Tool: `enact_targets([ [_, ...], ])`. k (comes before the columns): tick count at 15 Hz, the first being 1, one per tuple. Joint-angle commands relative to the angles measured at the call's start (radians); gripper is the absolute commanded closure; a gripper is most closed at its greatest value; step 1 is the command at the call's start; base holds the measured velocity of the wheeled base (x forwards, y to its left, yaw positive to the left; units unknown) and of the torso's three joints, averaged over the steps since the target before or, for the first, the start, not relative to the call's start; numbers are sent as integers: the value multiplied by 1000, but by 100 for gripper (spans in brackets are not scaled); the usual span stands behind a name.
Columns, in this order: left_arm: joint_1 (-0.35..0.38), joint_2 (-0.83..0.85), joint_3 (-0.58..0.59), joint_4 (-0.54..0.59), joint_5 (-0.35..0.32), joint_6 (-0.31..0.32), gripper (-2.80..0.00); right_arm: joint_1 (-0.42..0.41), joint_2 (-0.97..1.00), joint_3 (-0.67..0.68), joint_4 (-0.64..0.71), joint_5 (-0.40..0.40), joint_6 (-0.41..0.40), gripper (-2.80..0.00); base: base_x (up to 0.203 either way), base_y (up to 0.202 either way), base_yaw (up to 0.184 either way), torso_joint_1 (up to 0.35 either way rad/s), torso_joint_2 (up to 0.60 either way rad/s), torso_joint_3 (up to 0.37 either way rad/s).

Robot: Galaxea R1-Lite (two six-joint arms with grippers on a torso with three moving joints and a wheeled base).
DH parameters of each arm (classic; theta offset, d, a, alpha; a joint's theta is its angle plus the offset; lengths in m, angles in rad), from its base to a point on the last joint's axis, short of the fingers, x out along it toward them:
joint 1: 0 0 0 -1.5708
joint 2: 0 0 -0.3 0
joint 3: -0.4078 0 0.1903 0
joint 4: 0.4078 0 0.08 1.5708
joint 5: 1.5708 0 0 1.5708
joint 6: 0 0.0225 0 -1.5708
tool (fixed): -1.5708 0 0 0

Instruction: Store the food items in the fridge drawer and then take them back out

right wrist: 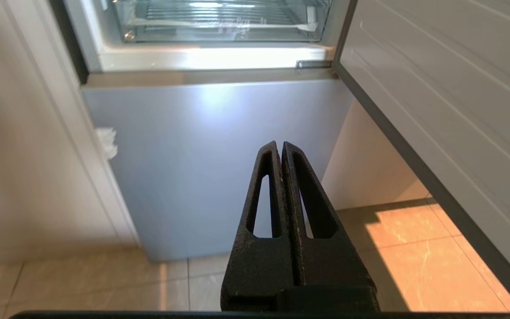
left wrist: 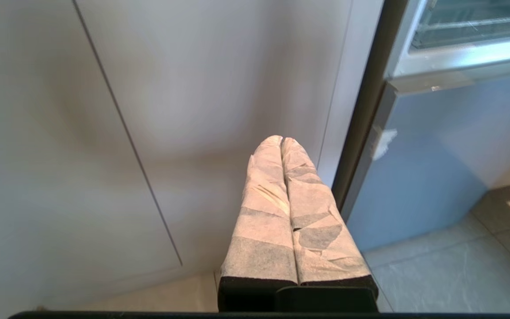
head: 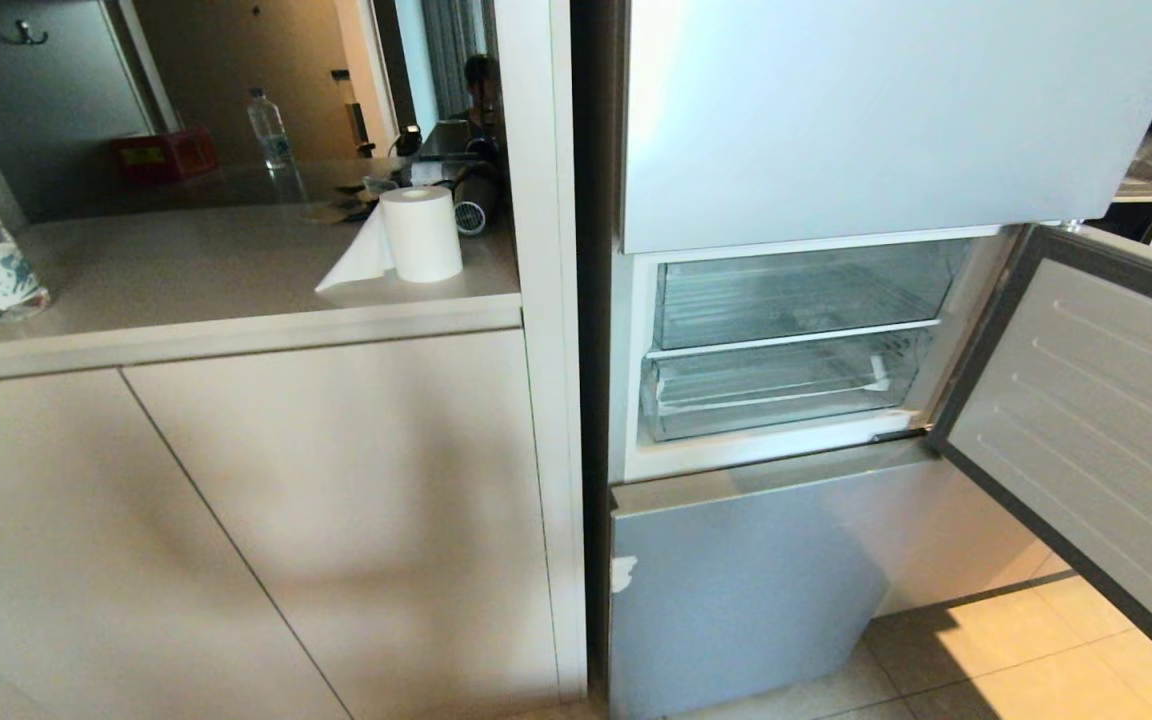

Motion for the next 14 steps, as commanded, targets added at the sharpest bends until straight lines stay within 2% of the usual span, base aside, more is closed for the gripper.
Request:
enact_targets([
  [1, 1, 1, 0, 0, 0, 0, 0, 0, 1, 0, 1, 1, -1, 0, -199, 0, 4, 2, -2, 2],
  [4, 1, 1, 0, 0, 0, 0, 0, 0, 1, 0, 1, 3, -3, 0, -155, 0, 1, -1, -4, 2],
  [8, 1, 1, 0, 0, 0, 0, 0, 0, 1, -4, 7, 0, -14, 0, 0, 0, 0, 0, 0, 0],
  [10, 1, 1, 0, 0, 0, 0, 0, 0, 15, -78, 32, -28, 2, 0, 0, 0, 0, 0, 0, 0],
  [12, 1, 0, 0, 0, 1, 0, 0, -3, 94, -230, 97, -89, 94, 0, 0, 0, 0, 0, 0, 0],
  [14, 1, 1, 0, 0, 0, 0, 0, -41, 290, -364, 121, -120, 287, 0, 0, 0, 0, 0, 0, 0],
])
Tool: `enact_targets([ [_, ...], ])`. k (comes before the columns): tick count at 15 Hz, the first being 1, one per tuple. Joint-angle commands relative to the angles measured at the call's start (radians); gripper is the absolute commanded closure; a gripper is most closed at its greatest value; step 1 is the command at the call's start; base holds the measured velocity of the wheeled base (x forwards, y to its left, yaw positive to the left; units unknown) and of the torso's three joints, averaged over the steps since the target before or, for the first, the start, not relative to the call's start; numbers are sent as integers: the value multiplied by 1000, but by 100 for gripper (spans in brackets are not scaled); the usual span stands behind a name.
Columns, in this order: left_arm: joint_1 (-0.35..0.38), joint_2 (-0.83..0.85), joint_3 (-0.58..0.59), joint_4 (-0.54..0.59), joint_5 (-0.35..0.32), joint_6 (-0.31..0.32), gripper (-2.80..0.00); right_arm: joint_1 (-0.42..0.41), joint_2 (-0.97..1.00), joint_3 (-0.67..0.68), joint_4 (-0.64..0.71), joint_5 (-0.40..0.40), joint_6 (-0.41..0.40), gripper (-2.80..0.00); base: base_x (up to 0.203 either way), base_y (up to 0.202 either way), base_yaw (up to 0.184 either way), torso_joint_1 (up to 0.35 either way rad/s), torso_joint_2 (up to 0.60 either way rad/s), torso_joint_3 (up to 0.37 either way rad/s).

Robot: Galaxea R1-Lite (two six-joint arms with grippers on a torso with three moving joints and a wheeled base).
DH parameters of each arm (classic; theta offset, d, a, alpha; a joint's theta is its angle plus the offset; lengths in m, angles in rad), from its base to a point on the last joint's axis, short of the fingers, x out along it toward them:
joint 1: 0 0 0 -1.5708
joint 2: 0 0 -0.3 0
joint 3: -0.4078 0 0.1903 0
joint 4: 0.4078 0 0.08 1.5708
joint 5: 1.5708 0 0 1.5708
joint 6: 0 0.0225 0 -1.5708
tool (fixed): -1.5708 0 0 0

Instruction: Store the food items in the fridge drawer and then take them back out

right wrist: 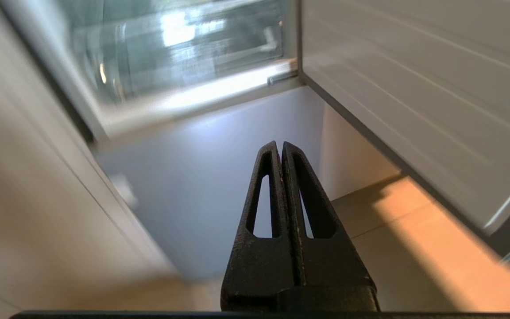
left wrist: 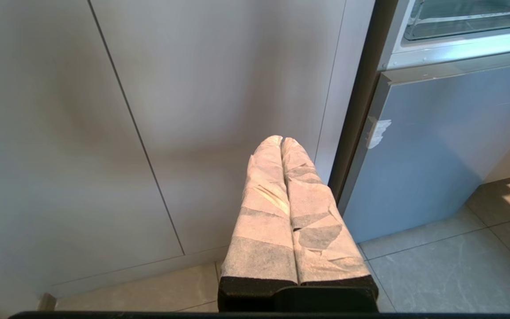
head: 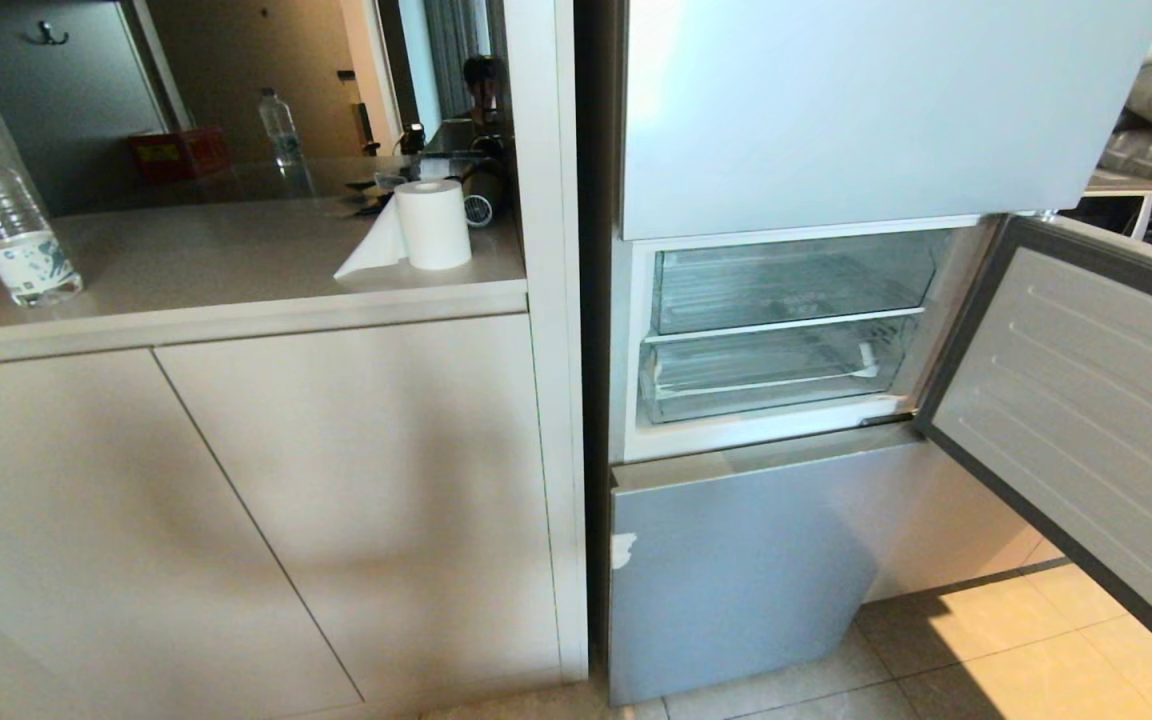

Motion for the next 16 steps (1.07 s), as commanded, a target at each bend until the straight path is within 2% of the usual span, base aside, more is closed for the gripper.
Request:
enact_targets([
  [1, 0, 1, 0, 0, 0, 0, 0, -66, 252, -122, -7, -4, 177, 0, 0, 0, 0, 0, 0, 0],
  [2, 0, 1, 0, 0, 0, 0, 0, -150, 361, -168, -33, 11, 255, 0, 0, 0, 0, 0, 0, 0],
  [3, -1, 1, 0, 0, 0, 0, 0, -282, 448, -196, -85, 49, 312, 0, 0, 0, 0, 0, 0, 0],
  [6, -1, 1, 0, 0, 0, 0, 0, -765, 651, -247, -263, 251, 460, 0, 0, 0, 0, 0, 0, 0],
  [8, 0, 1, -1, 0, 0, 0, 0, -1014, 779, -276, -360, 373, 537, 0, 0, 0, 0, 0, 0, 0],
  [9, 0, 1, 0, 0, 0, 0, 0, -1096, 866, -282, -432, 413, 564, 0, 0, 0, 0, 0, 0, 0],
  [13, 0, 1, 0, 0, 0, 0, 0, -1279, 1161, -305, -765, 479, 649, 0, 0, 0, 0, 0, 0, 0],
  [14, 0, 1, 0, 0, 0, 0, 0, -1341, 1203, -317, -819, 486, 660, 0, 0, 0, 0, 0, 0, 0],
  [16, 0, 1, 0, 0, 0, 0, 0, -1407, 1224, -344, -867, 510, 670, 0, 0, 0, 0, 0, 0, 0],
])
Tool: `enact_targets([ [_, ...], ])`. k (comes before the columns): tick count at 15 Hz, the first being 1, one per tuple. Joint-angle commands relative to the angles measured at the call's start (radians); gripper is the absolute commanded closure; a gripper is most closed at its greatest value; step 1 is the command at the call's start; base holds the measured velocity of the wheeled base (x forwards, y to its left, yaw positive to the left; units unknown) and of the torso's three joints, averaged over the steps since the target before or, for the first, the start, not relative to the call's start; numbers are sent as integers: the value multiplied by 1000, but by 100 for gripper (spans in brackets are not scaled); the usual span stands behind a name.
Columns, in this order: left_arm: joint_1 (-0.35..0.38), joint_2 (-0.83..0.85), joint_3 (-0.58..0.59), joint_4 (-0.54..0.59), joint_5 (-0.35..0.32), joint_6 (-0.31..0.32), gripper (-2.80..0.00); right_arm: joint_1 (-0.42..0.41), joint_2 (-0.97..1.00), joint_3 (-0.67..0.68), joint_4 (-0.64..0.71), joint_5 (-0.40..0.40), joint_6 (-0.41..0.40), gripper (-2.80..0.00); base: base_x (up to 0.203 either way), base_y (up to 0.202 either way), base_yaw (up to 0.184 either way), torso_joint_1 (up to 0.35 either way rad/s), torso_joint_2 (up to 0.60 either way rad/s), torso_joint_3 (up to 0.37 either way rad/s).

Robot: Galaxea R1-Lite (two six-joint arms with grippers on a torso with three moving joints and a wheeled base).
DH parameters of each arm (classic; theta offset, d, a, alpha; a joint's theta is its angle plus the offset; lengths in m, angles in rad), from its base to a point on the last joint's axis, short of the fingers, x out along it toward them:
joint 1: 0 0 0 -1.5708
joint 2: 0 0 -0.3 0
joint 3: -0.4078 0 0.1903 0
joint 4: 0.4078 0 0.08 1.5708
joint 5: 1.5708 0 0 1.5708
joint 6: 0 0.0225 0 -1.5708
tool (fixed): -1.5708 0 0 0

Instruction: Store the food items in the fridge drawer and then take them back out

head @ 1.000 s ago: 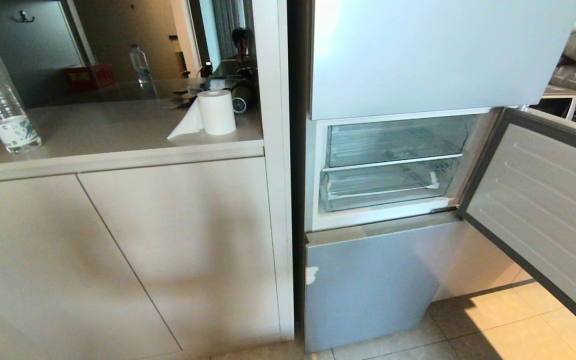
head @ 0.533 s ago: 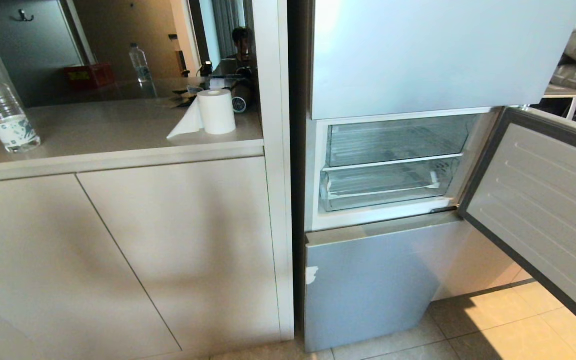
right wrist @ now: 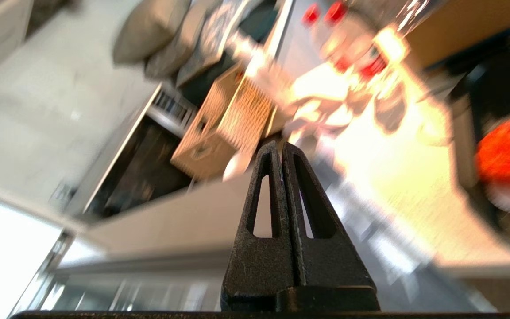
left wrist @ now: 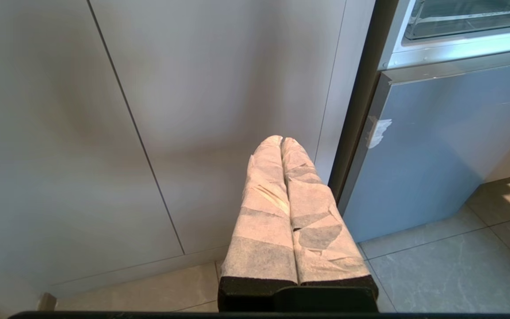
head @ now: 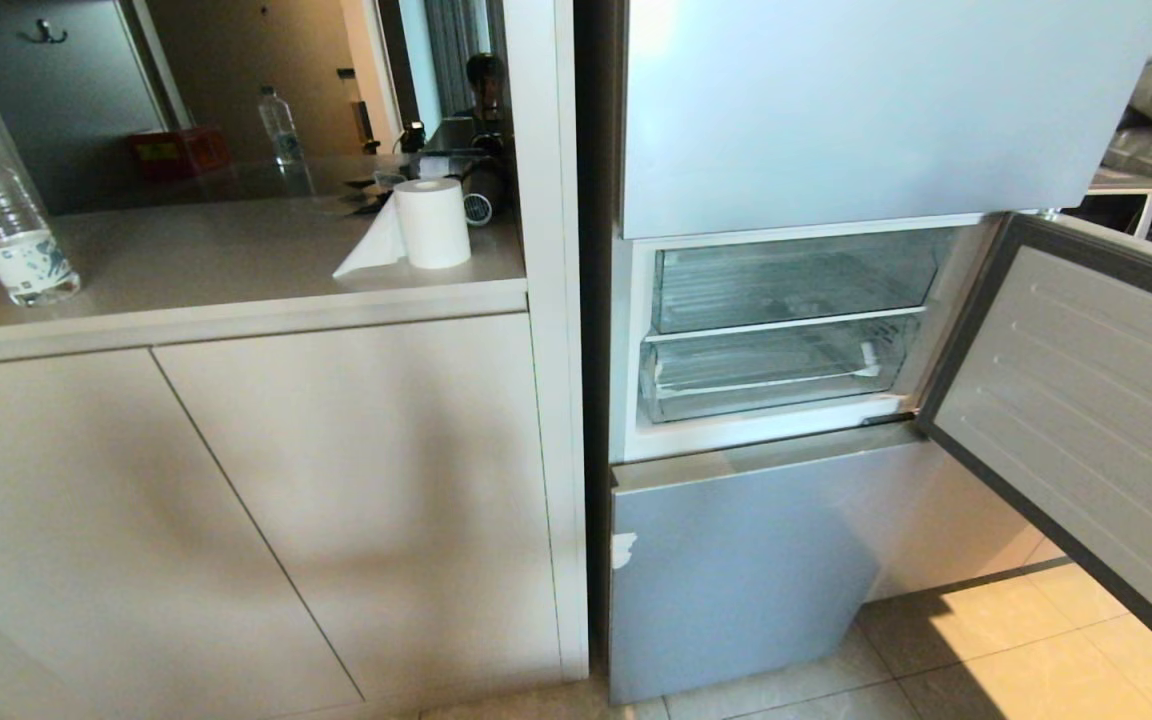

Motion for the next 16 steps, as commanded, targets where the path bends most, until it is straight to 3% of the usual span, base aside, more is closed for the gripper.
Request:
enact_targets([
  [1, 1, 1, 0, 0, 0, 0, 0, -41, 57, -19, -14, 8, 6, 0, 0, 0, 0, 0, 0, 0],
  [6, 1, 1, 0, 0, 0, 0, 0, -97, 134, -58, -15, 12, 6, 0, 0, 0, 0, 0, 0, 0],
  [9, 1, 1, 0, 0, 0, 0, 0, -103, 257, -91, -14, 66, 9, 0, 0, 0, 0, 0, 0, 0],
  [10, 1, 1, 0, 0, 0, 0, 0, -103, 292, -101, -14, 110, 27, 0, 0, 0, 0, 0, 0, 0],
  [14, 1, 1, 0, 0, 0, 0, 0, -99, 380, -171, -7, 410, 206, 0, 0, 0, 0, 0, 0, 0],
  [16, 1, 1, 0, 0, 0, 0, 0, -100, 349, -157, 14, 472, 227, 0, 0, 0, 0, 0, 0, 0],
])
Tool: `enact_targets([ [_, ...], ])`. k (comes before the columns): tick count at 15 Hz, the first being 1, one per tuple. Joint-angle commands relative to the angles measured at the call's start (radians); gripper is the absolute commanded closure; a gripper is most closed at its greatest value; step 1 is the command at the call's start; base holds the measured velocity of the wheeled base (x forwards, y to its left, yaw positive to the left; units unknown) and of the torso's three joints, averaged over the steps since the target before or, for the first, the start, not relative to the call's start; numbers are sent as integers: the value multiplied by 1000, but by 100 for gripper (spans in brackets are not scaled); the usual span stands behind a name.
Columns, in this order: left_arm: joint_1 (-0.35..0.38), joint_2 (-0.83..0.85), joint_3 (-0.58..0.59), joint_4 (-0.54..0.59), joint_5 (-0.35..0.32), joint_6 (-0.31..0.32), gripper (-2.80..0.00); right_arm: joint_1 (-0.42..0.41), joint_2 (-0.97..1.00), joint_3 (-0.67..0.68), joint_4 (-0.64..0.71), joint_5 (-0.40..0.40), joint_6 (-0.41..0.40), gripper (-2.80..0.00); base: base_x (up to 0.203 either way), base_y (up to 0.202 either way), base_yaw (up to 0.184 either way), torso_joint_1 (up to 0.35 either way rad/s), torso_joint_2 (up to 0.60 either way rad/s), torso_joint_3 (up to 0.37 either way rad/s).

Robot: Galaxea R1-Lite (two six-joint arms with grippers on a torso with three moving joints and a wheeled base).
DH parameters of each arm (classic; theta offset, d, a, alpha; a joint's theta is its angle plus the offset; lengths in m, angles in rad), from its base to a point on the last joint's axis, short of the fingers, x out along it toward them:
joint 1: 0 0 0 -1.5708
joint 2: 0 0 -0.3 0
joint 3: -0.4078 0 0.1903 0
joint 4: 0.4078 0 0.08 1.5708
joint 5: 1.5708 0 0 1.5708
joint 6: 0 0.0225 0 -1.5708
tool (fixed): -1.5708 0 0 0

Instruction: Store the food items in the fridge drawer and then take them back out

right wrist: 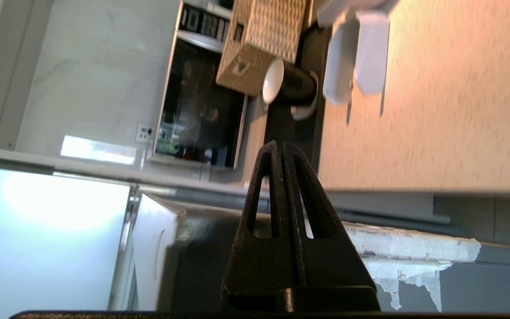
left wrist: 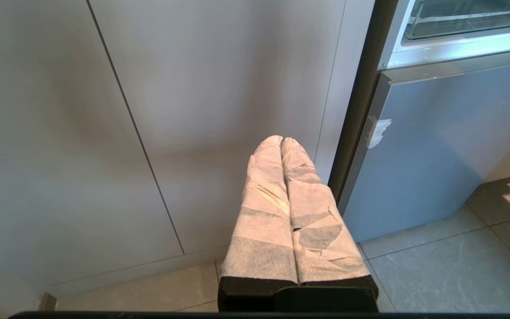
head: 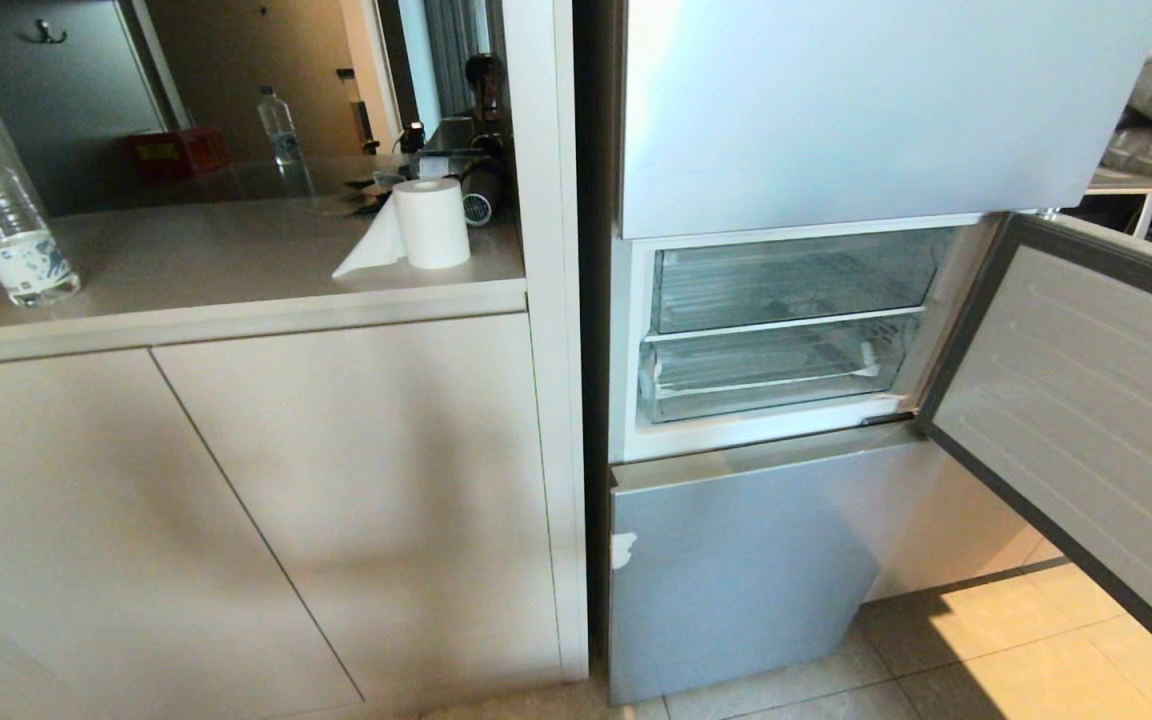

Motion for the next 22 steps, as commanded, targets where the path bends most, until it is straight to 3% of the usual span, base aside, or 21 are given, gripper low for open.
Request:
enact_targets([
  [1, 0, 1, 0, 0, 0, 0, 0, 0, -34, 20, 35, 23, 5, 0, 0, 0, 0, 0, 0, 0],
  [5, 0, 1, 0, 0, 0, 0, 0, -31, -187, 25, 101, 80, 22, 0, 0, 0, 0, 0, 0, 0],
  [10, -1, 1, 0, 0, 0, 0, 0, -54, -203, -395, 102, 87, 330, 0, 0, 0, 0, 0, 0, 0],
  [12, 0, 1, 0, 0, 0, 0, 0, -54, -192, -395, 103, 67, 307, 0, 0, 0, 0, 0, 0, 0],
  [14, 0, 1, 0, 0, 0, 0, 0, -18, -190, -234, 102, 17, 188, 0, 0, 0, 0, 0, 0, 0],
  [17, 0, 1, 0, 0, 0, 0, 0, 204, -203, 45, 96, -172, -15, 0, 0, 0, 0, 0, 0, 0],
  [20, 0, 1, 0, 0, 0, 0, 0, 455, -236, 219, 33, -325, -88, 0, 0, 0, 0, 0, 0, 0],
  [22, 0, 1, 0, 0, 0, 0, 0, 672, -253, 298, -16, -445, -121, 0, 0, 0, 0, 0, 0, 0],
])
